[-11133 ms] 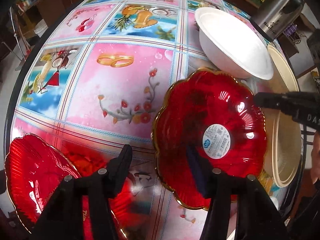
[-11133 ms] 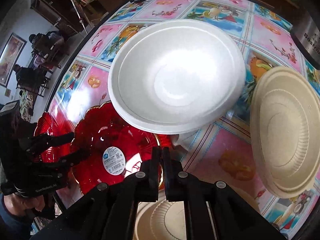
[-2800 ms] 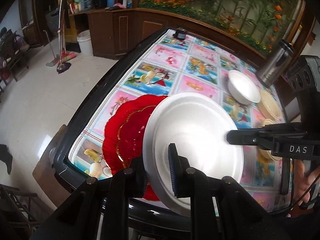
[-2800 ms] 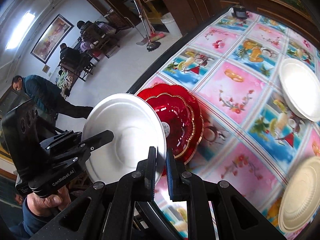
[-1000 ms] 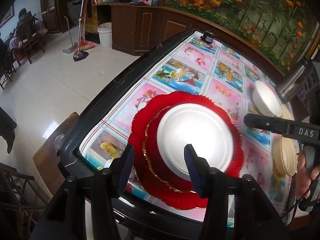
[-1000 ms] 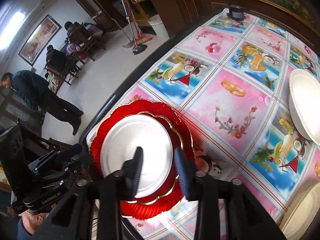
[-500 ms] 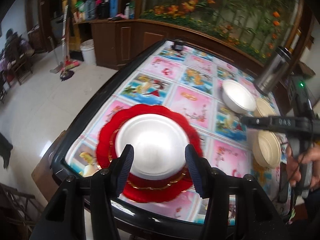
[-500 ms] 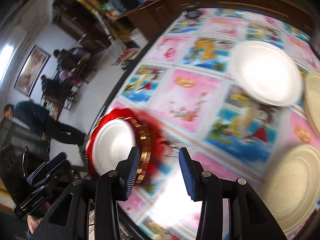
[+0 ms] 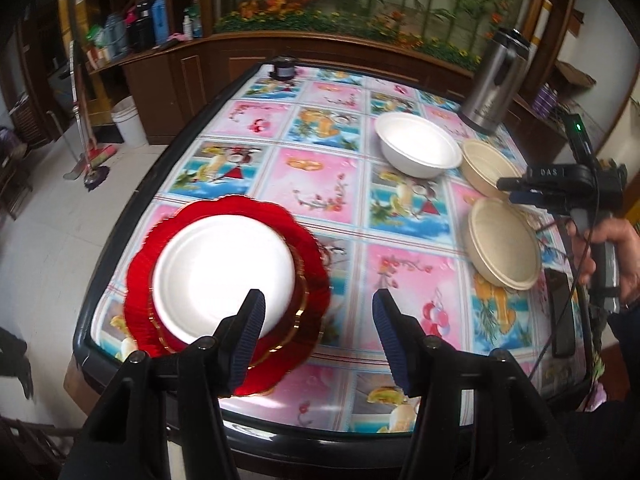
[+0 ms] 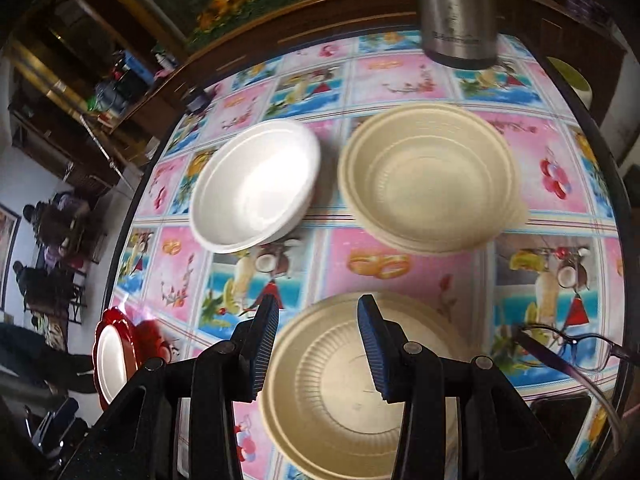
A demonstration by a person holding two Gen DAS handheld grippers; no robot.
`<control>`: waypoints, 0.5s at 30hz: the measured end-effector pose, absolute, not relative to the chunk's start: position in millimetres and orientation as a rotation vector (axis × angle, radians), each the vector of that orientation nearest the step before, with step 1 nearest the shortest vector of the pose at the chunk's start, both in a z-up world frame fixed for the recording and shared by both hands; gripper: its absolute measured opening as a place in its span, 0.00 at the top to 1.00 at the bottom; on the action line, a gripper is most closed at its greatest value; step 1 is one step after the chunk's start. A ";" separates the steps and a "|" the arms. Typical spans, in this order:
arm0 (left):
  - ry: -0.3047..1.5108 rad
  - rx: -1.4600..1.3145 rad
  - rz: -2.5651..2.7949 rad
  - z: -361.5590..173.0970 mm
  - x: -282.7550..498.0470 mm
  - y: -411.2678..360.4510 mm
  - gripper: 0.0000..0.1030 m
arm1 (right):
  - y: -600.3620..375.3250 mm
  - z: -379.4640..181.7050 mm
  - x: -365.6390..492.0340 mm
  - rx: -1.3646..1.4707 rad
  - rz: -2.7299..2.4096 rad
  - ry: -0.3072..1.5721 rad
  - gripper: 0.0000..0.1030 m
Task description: Organize plates and bowls
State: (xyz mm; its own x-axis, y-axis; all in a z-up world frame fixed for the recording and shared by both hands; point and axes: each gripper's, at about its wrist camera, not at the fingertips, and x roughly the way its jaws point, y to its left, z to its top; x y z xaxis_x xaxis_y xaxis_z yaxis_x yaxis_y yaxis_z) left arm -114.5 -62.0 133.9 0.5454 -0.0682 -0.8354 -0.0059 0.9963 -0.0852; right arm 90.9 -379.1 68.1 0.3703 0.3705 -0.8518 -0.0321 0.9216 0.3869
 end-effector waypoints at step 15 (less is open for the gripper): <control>1.079 -0.067 -0.196 113.5 -91.2 -115.4 0.46 | -422.9 57.9 83.2 0.366 0.226 1.183 0.52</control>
State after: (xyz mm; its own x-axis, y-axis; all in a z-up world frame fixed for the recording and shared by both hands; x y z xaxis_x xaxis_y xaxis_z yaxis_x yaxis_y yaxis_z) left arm -91.2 -115.4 113.5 0.4570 -0.1921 -0.8685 0.1263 0.9805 -0.1504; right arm 83.2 -422.9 57.9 0.3656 0.3605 -0.8581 0.0183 0.9190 0.3939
